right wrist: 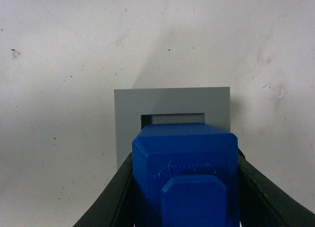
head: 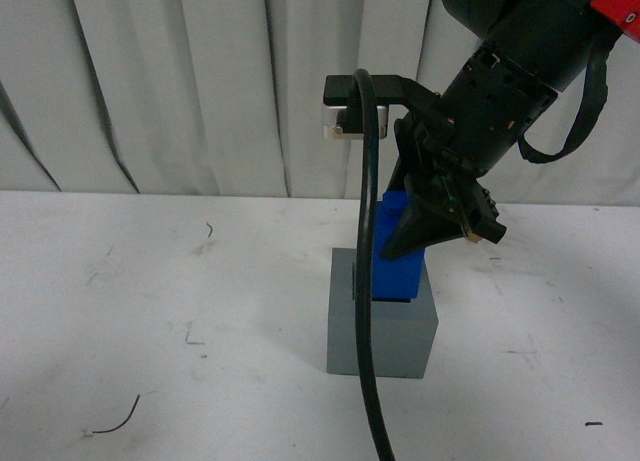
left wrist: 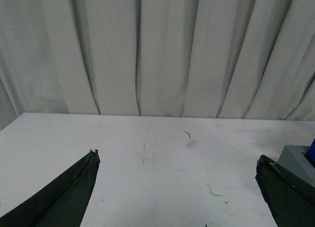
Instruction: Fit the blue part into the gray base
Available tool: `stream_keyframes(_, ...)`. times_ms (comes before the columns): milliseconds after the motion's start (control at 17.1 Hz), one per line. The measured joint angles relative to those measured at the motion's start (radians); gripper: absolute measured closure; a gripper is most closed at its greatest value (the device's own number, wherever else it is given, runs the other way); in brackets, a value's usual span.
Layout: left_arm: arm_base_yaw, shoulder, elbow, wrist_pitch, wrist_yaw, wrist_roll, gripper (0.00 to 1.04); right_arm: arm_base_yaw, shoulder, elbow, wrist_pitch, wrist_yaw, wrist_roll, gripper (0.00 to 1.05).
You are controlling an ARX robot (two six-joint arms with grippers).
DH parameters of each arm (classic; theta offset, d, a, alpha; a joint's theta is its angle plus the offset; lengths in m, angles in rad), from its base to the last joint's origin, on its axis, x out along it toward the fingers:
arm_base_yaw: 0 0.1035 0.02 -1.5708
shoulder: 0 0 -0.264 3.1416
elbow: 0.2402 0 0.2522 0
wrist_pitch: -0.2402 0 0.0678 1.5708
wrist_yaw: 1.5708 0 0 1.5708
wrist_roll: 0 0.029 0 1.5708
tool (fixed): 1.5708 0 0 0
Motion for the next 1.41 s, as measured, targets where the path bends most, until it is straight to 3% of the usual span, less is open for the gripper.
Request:
stream_keyframes(351,0.0,0.0,0.0,0.0,0.0,0.0,0.07,0.002,0.0,0.009,-0.025,-0.004,0.01,0.58)
stream_keyframes(1171,0.0,0.0,0.0,0.0,0.0,0.0,0.07,0.0,-0.016,-0.079,0.072,-0.026,0.043,0.58)
stream_keyframes(1230,0.0,0.0,0.0,0.0,0.0,0.0,0.07,0.0,-0.014,-0.078,0.071,-0.023,0.043,0.53)
stream_keyframes(1288,0.0,0.0,0.0,0.0,0.0,0.0,0.07,0.0,-0.01,-0.079,0.045,-0.023,0.051,0.36)
stream_keyframes(1405,0.0,0.0,0.0,0.0,0.0,0.0,0.07,0.0,-0.005,-0.079,0.045,-0.023,0.052,0.16)
